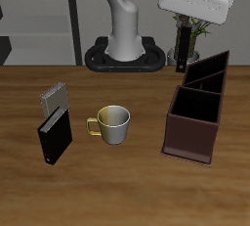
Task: Place the left black book into the left desk caddy's back compartment
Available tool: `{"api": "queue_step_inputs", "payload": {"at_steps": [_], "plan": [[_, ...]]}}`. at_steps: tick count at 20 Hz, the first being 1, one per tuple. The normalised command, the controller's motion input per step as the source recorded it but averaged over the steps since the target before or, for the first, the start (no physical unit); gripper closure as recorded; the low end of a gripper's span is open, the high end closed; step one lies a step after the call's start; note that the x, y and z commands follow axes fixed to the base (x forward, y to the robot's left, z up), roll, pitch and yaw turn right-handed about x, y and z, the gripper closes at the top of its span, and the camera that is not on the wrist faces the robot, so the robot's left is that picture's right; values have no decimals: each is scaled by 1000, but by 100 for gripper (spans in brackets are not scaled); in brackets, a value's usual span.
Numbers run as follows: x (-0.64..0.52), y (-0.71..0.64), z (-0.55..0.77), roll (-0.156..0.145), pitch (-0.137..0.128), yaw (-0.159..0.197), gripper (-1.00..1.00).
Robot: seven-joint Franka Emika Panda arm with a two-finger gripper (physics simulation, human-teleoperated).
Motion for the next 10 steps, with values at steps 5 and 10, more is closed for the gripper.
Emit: {"api": "queue_step_inputs", "payload": {"at_steps": [5,10], "plan": [[-22,265,-49,39,24,-18,100],[-7,180,-22,16,14,-32,100]]}}
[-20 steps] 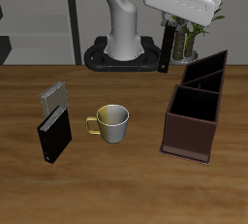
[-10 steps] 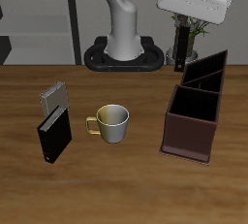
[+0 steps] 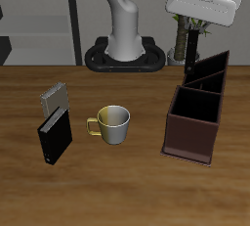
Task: Place the left black book into the left desk caddy's back compartment
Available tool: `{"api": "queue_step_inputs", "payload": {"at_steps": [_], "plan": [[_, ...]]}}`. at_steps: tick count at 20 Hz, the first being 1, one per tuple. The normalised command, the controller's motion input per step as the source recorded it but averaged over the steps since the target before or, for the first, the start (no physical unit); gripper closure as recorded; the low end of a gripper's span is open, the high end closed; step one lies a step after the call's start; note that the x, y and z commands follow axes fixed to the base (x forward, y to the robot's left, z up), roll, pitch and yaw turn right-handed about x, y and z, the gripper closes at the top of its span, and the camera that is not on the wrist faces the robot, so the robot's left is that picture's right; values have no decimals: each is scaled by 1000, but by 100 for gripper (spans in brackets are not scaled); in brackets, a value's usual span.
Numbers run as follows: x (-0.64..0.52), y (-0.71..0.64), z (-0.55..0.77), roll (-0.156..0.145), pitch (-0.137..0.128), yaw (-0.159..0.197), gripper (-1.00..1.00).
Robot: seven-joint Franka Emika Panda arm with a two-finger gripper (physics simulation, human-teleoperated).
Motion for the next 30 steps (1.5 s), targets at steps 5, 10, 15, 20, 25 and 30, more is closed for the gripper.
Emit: {"api": "queue_step_inputs", "payload": {"at_steps": [5,10,15,20,25,30], "plan": [[40,302,-6,56,26,-49,100],[119,232,9,5,17,-54,100],[164,171,2,4,25,-21,100],[61,218,43,20,1,-19,100],[118,223,-14,24,18,0,100],[92,96,-77,17,14,-3,100]]}}
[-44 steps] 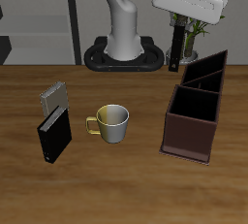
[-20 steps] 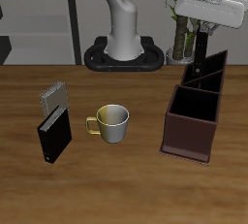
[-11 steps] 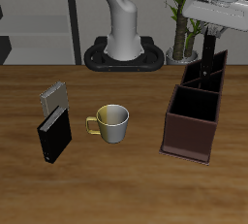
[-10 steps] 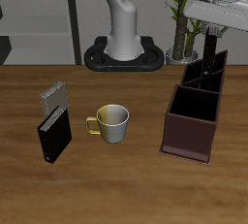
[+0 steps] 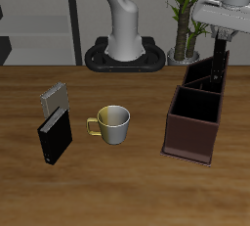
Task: Place the left black book into the left desk caddy's back compartment
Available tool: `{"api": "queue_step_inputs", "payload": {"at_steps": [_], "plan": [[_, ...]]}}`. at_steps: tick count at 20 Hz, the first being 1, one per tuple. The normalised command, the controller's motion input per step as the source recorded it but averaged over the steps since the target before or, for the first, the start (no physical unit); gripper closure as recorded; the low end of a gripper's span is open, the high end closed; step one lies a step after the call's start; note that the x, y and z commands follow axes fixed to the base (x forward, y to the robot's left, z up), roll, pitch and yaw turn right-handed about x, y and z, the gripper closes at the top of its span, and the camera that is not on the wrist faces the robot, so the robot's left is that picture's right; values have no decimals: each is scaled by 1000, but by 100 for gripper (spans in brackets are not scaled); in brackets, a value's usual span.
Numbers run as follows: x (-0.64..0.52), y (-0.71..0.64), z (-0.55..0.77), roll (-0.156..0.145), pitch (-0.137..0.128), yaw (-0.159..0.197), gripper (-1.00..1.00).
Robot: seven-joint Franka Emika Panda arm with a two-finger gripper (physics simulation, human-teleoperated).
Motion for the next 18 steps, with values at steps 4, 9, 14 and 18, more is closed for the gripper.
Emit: {"api": "queue_step_inputs", "payload": {"at_steps": [4,9,14,18], "plan": [[48,22,-88,3,-6,31,100],[143,67,-208,10,30,-5,100],[71,83,-244,19,23,11,100],[118,-16,-236,7,20,0,100]]}}
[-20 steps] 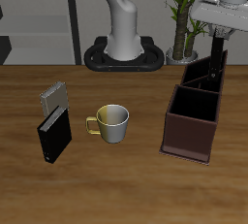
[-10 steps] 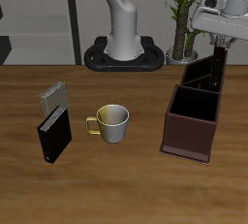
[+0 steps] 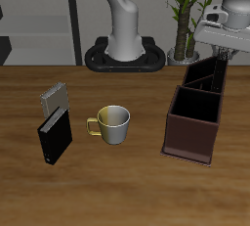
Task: Place the left black book into the left desk caddy's back compartment
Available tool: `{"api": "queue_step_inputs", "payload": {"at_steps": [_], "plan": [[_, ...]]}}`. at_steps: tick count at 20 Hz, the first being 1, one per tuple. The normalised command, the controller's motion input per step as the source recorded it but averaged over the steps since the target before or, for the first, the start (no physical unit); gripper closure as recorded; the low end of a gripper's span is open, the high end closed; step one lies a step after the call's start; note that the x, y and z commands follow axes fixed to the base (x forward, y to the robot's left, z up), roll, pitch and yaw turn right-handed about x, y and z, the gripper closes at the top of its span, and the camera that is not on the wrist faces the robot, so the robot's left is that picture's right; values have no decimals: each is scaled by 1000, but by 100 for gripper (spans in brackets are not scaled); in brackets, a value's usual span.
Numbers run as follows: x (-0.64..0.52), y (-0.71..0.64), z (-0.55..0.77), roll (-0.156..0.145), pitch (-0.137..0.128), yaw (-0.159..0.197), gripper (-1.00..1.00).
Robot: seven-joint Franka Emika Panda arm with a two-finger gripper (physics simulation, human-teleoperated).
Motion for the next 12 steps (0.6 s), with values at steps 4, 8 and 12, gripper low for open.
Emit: {"api": "queue_step_inputs", "payload": {"at_steps": [4,8,12], "plan": [[83,-14,-215,-2,19,0,100],[212,-102,-272,-21,40,-15,100],[114,-45,-227,-14,32,1,100]]}}
